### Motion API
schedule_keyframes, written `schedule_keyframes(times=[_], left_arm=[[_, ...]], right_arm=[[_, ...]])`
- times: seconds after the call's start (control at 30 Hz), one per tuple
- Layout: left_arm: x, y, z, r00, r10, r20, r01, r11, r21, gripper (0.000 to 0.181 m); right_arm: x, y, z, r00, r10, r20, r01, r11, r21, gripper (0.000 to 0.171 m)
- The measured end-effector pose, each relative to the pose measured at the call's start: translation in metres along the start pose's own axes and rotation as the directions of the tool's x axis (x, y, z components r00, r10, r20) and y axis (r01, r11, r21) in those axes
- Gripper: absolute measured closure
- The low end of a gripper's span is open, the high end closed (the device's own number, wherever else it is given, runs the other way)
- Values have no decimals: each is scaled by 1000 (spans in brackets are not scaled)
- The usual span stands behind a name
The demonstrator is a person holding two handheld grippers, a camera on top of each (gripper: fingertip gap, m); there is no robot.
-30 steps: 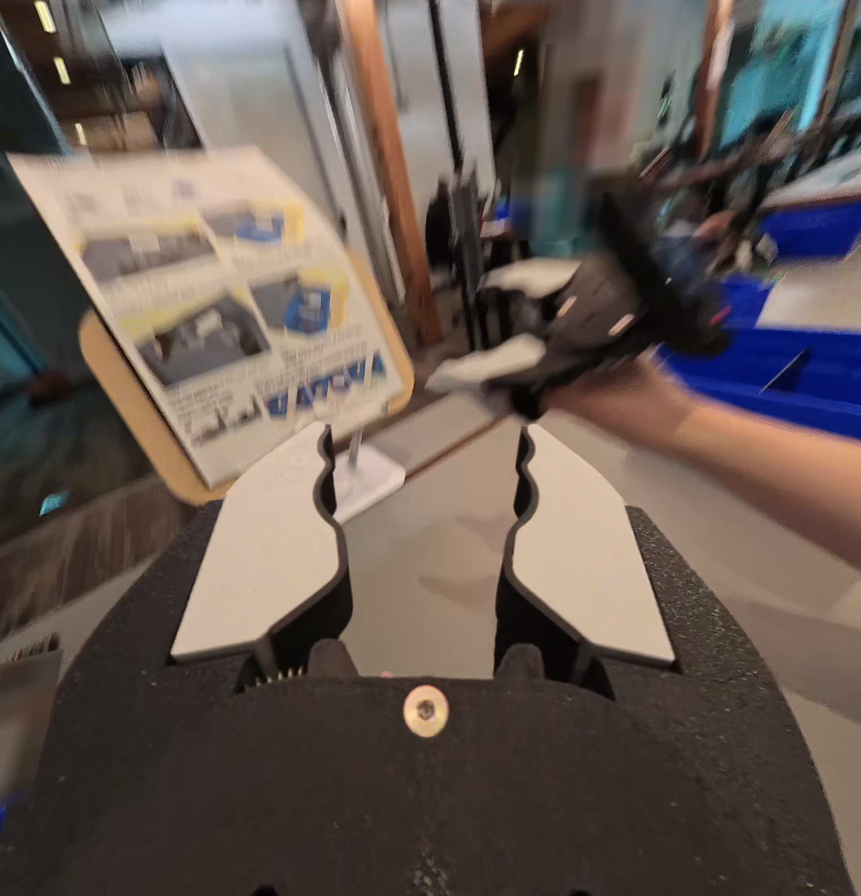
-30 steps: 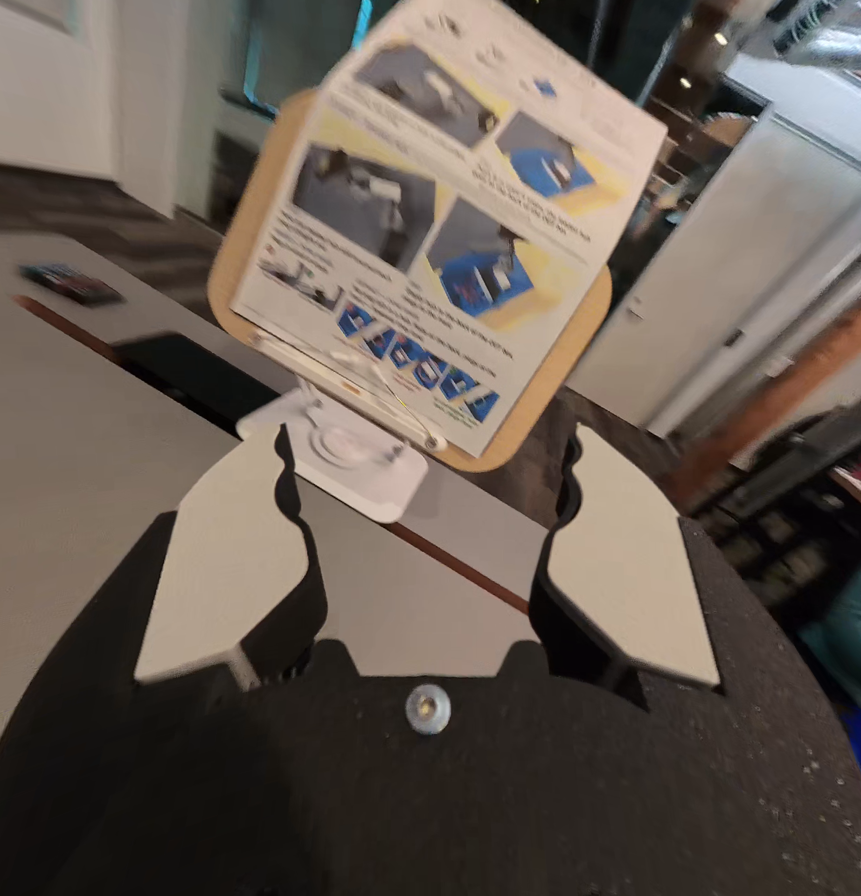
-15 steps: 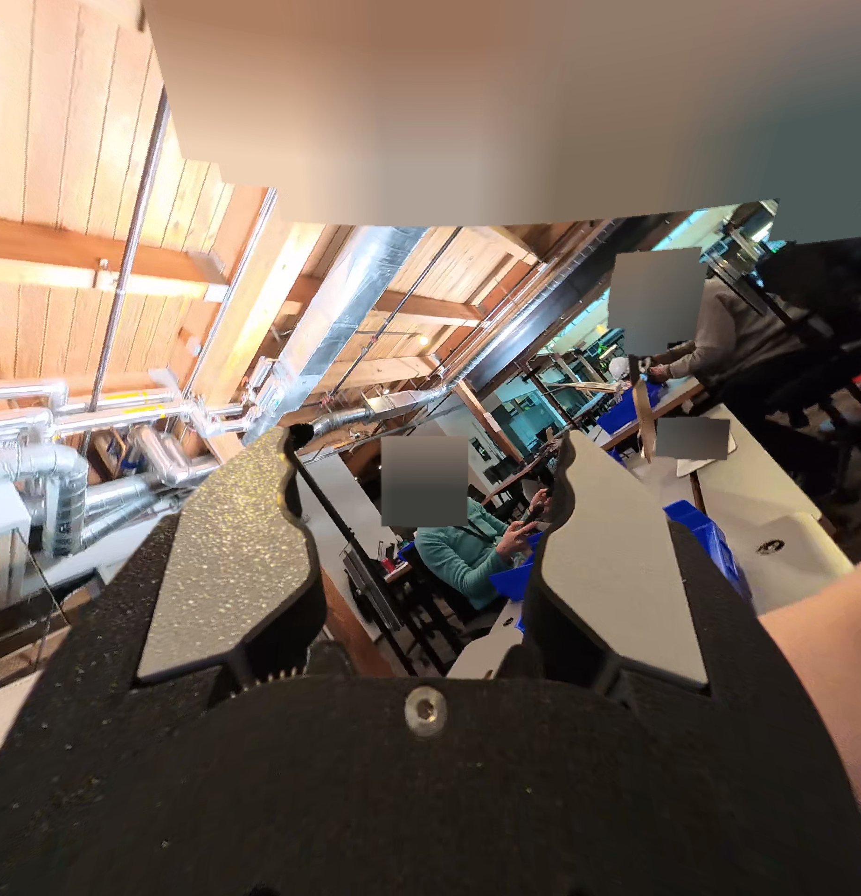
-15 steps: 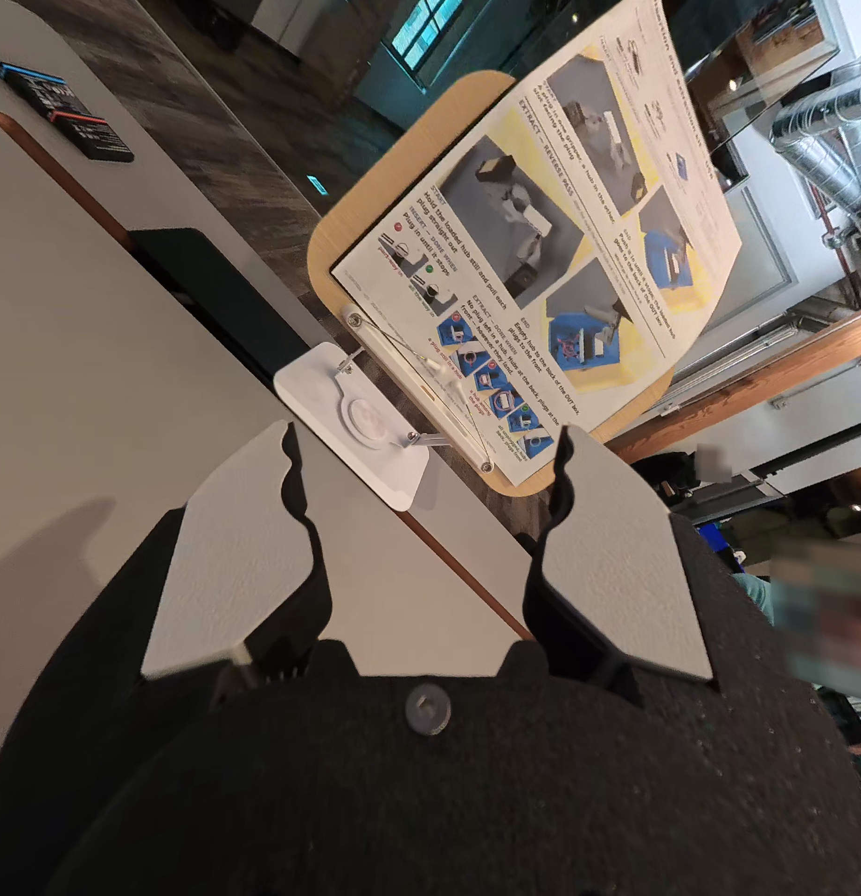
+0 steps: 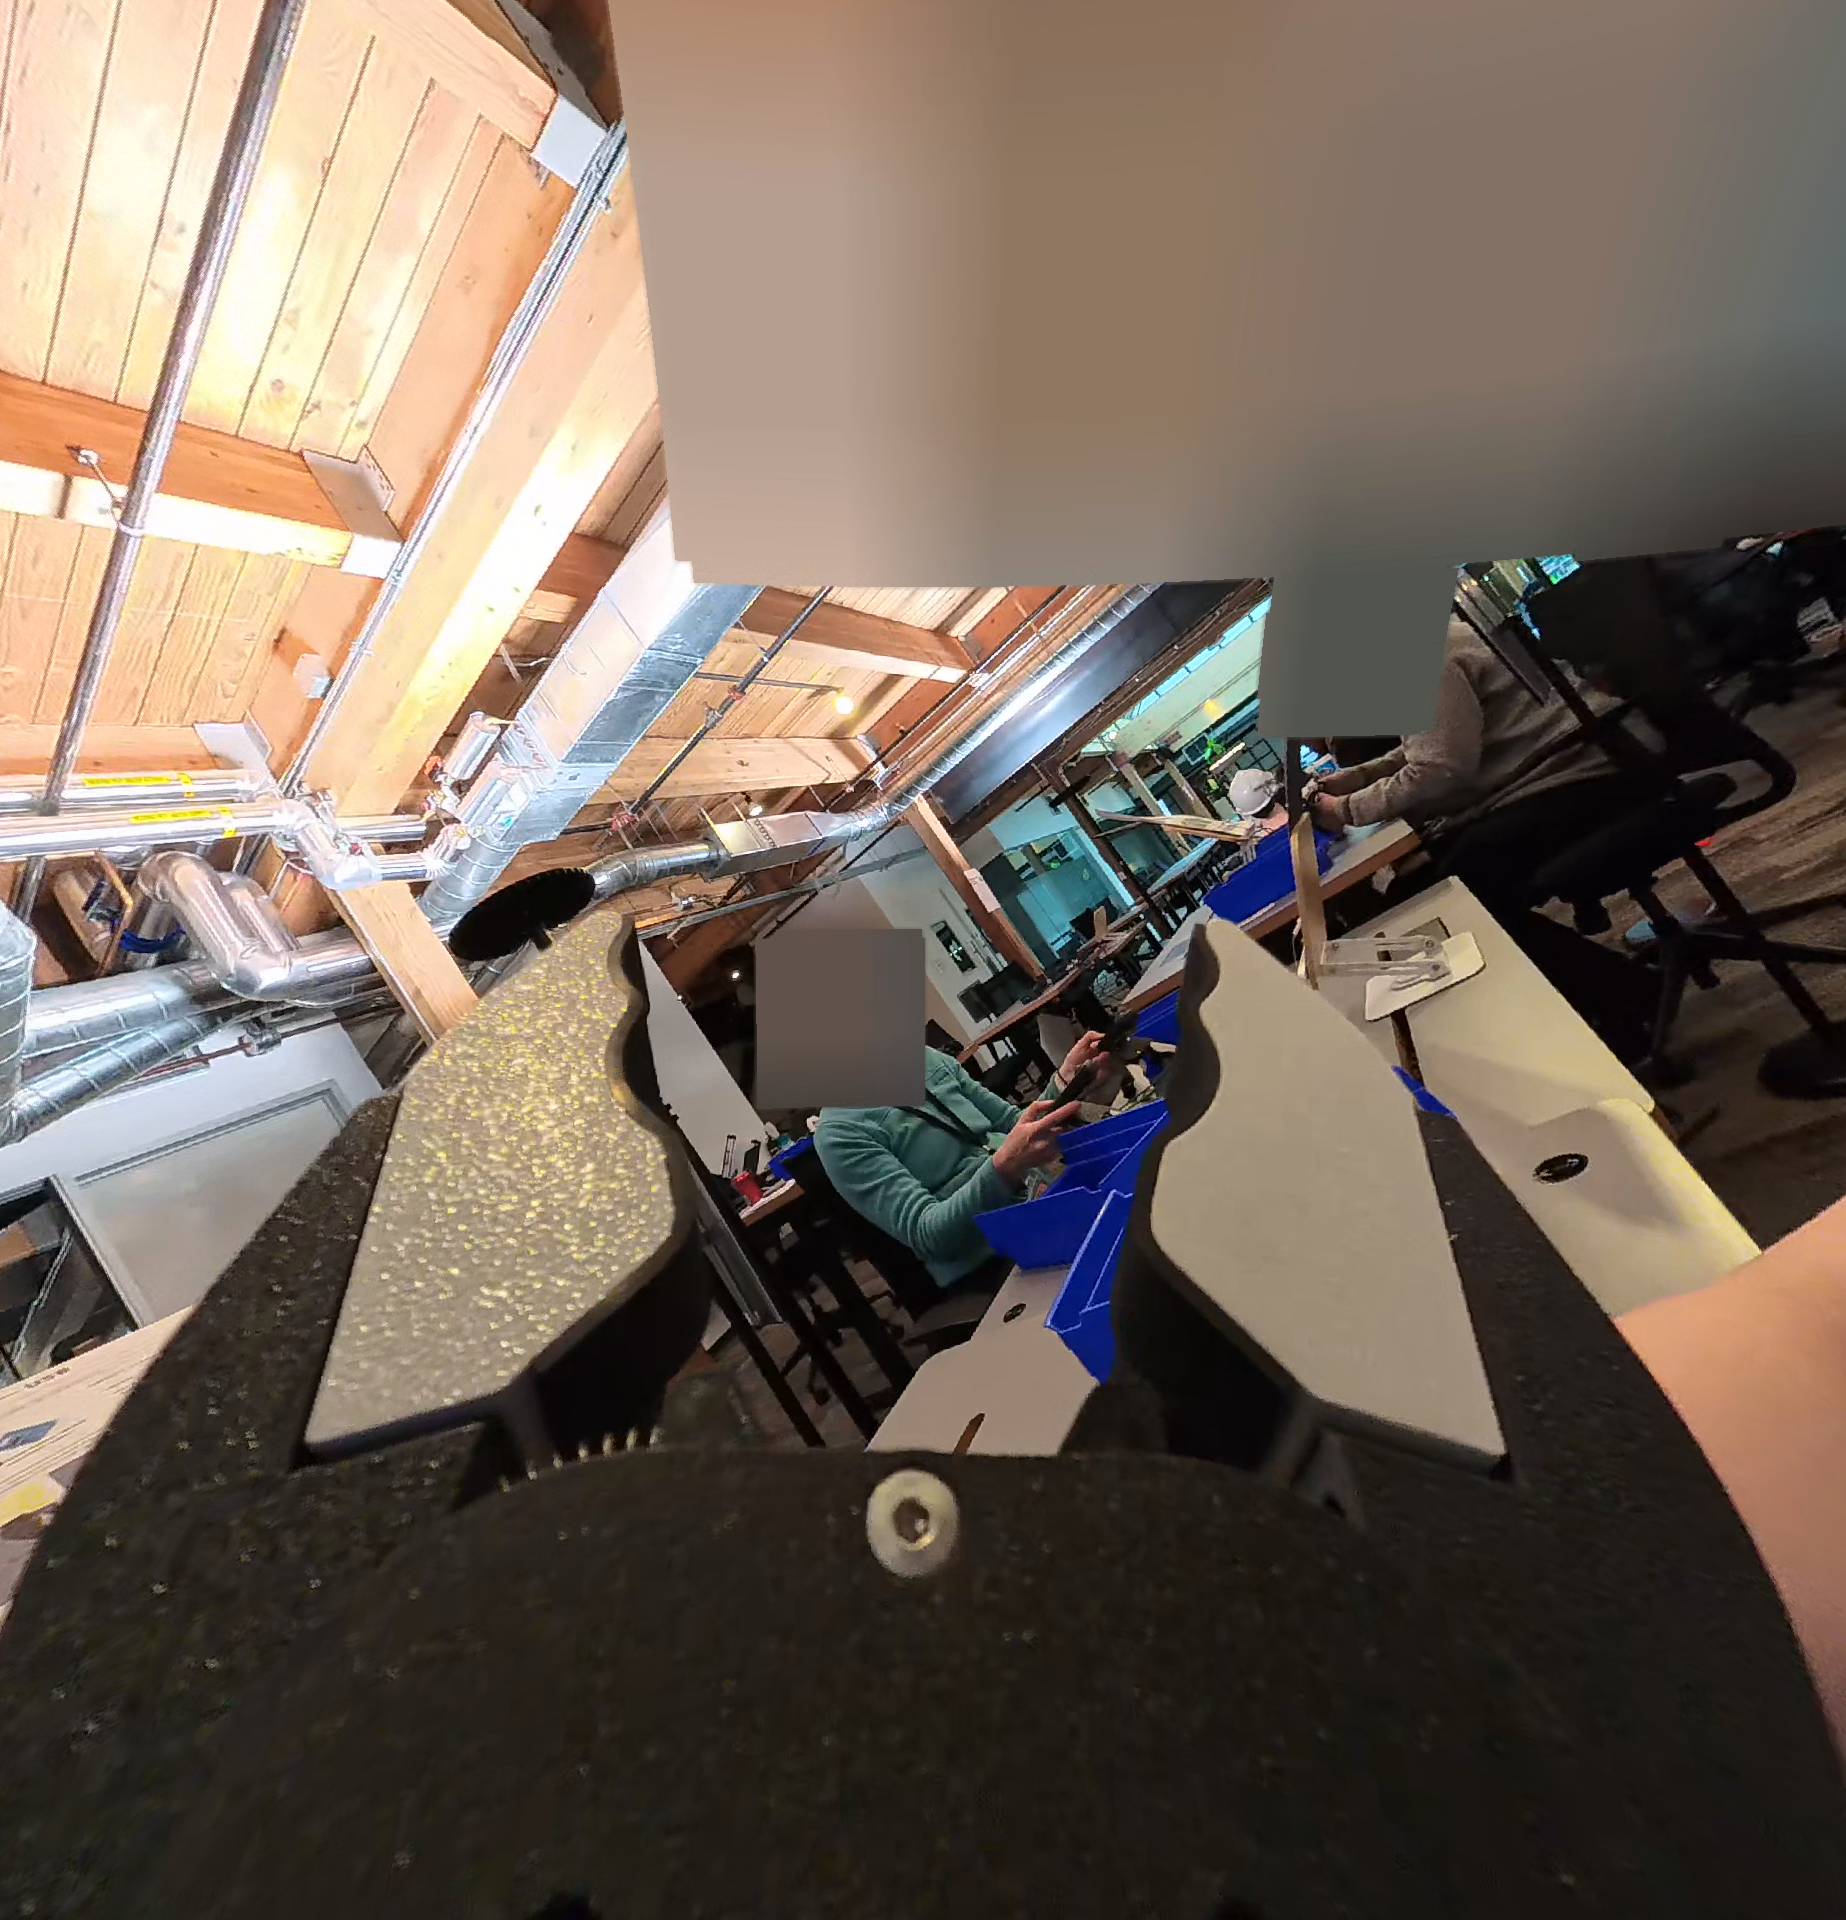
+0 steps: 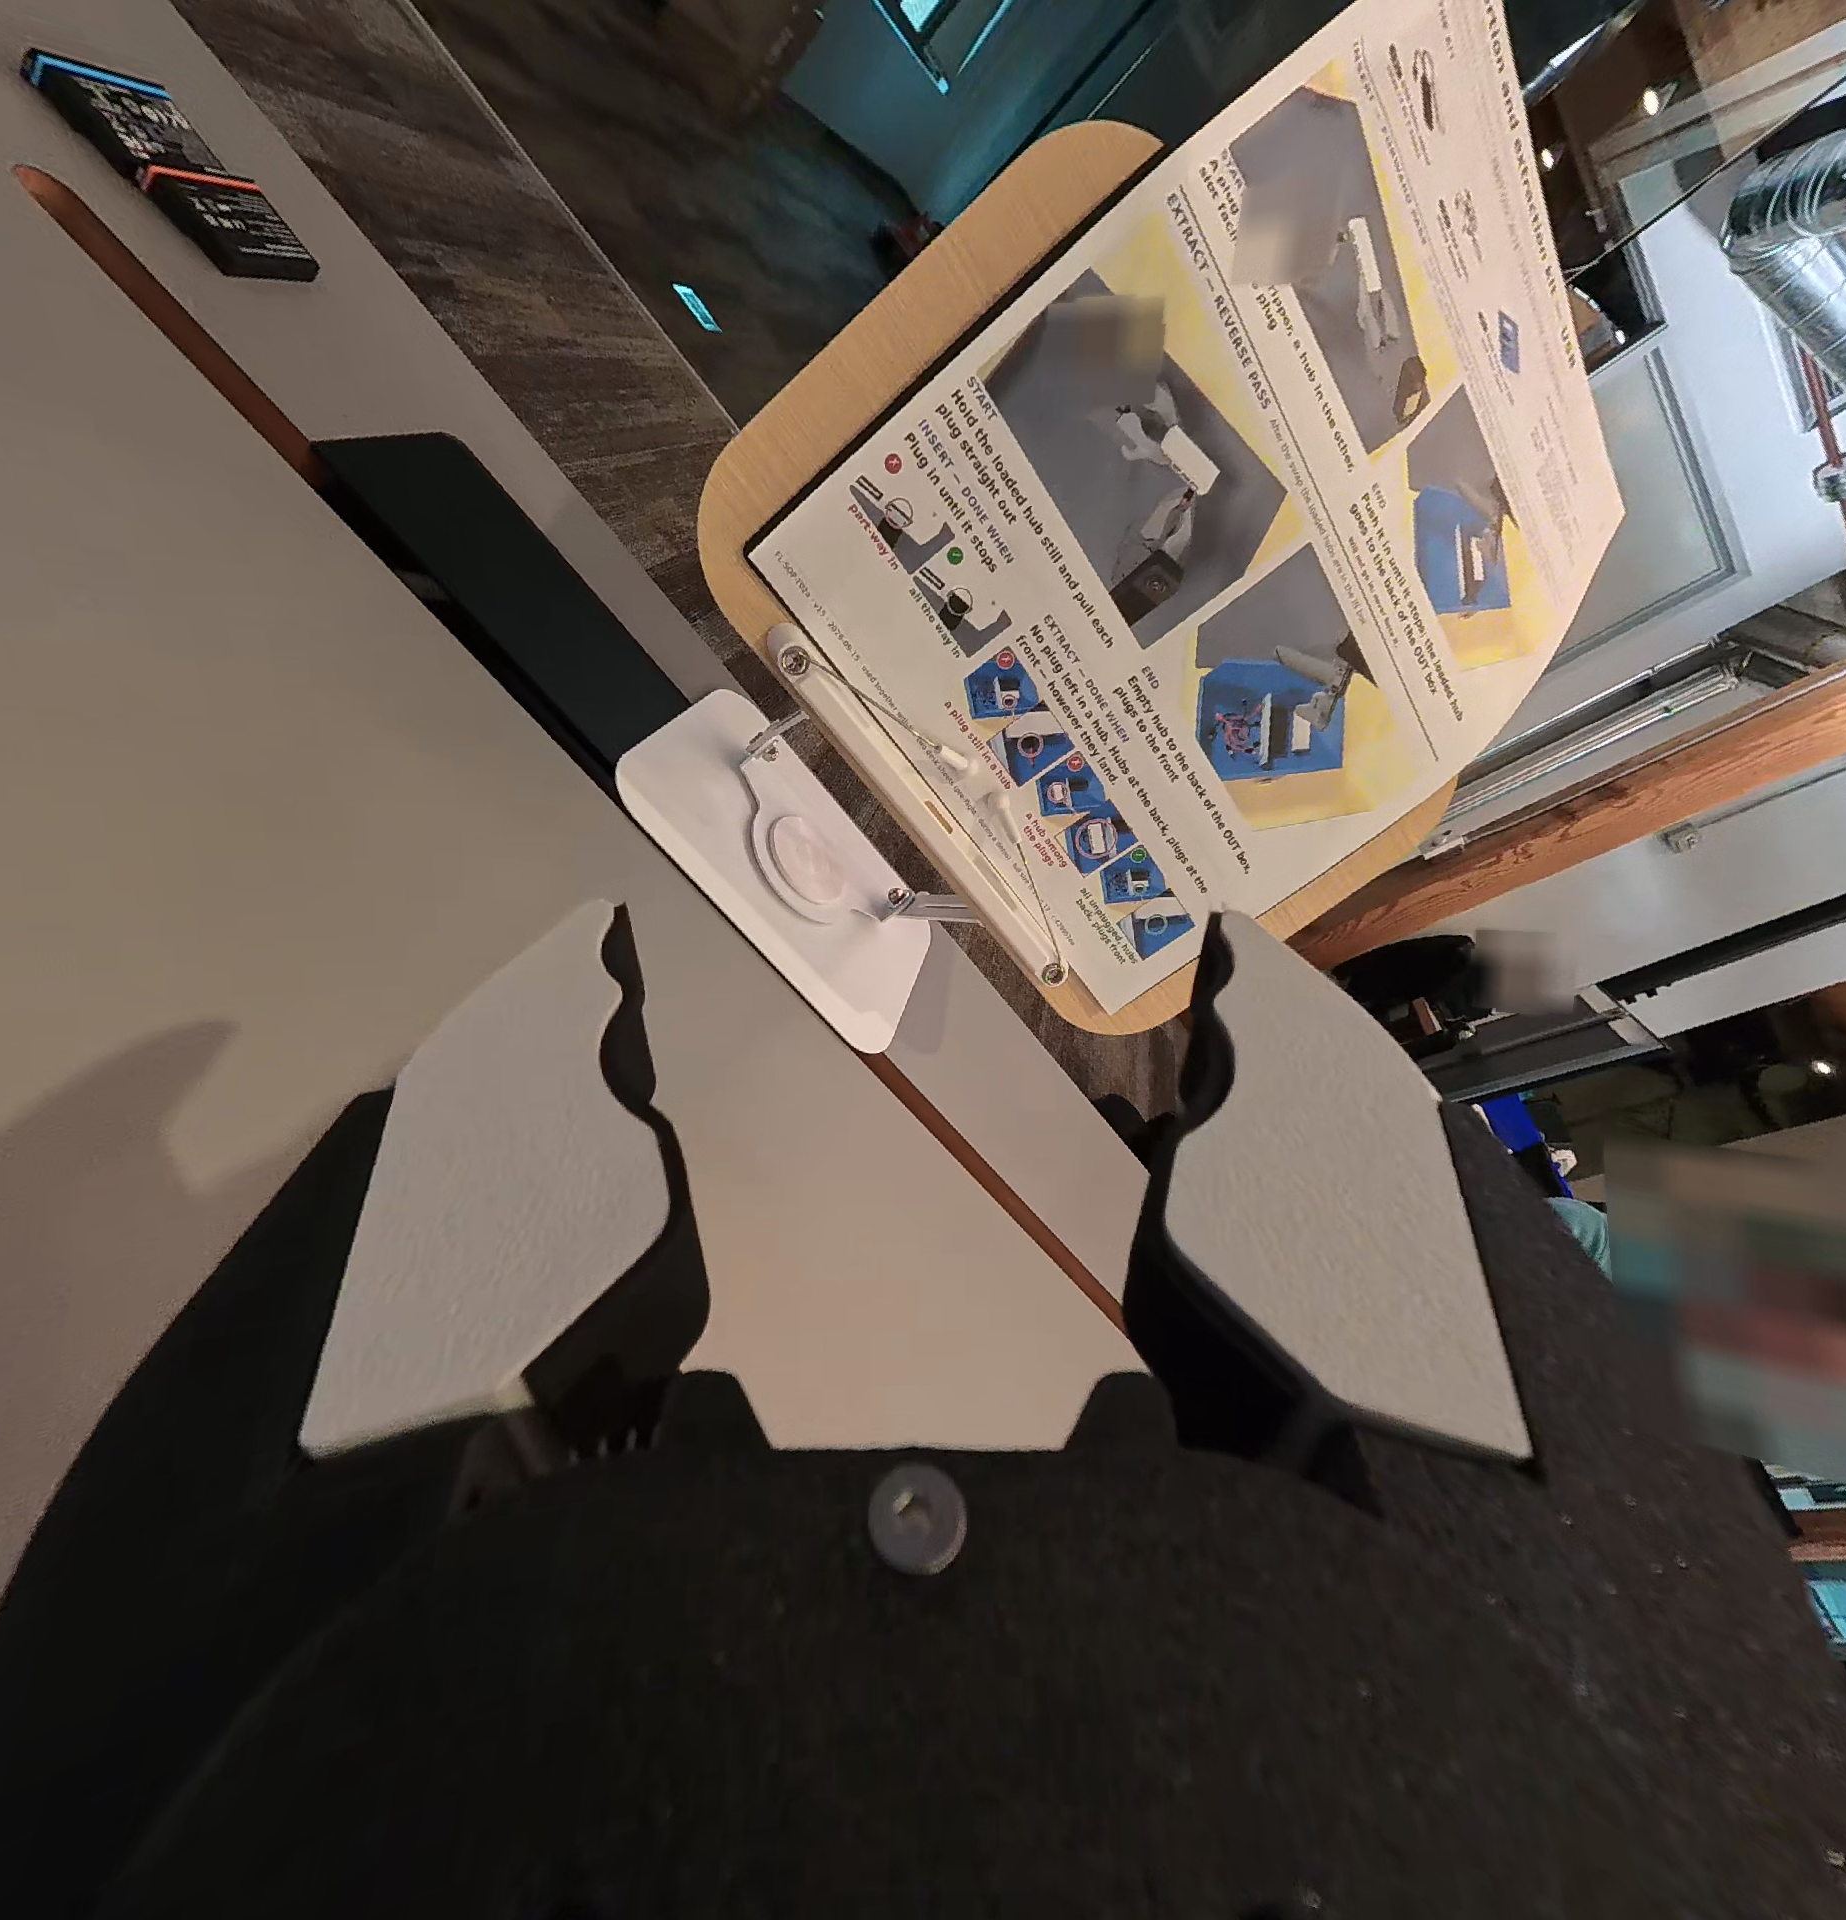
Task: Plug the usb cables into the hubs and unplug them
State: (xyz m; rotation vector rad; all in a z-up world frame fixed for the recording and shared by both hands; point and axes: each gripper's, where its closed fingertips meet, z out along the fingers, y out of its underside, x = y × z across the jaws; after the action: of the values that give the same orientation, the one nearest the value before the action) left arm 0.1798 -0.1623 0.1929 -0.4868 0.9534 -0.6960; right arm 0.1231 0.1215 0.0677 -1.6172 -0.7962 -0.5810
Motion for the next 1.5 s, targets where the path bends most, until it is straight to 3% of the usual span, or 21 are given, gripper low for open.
schedule_keyframes(times=[0.63, 0.93, 1.17, 1.33, 1.5], left_arm=[[-12, 22, 7, 999, 0, 43, 3, 997, -76, 84], [-9, -23, 7, 998, 46, 53, -47, 999, 16, 87], [-20, -23, -9, 993, 66, 97, -61, 997, -57, 86], [-39, 6, -42, 976, 57, 209, -13, 979, -204, 87], [-72, 83, -85, 916, 25, 400, 166, 886, -434, 85]], right_arm=[[-2, -2, -1, 1000, 0, 18, 0, 1000, 7, 71], [-7, 4, 4, 1000, -2, 31, 2, 1000, -3, 71], [-1, 14, 8, 999, 24, 32, -24, 1000, -12, 71], [31, 44, 14, 992, 117, -46, -117, 993, 15, 73], [57, 105, 19, 944, 319, -80, -323, 946, -37, 72]])
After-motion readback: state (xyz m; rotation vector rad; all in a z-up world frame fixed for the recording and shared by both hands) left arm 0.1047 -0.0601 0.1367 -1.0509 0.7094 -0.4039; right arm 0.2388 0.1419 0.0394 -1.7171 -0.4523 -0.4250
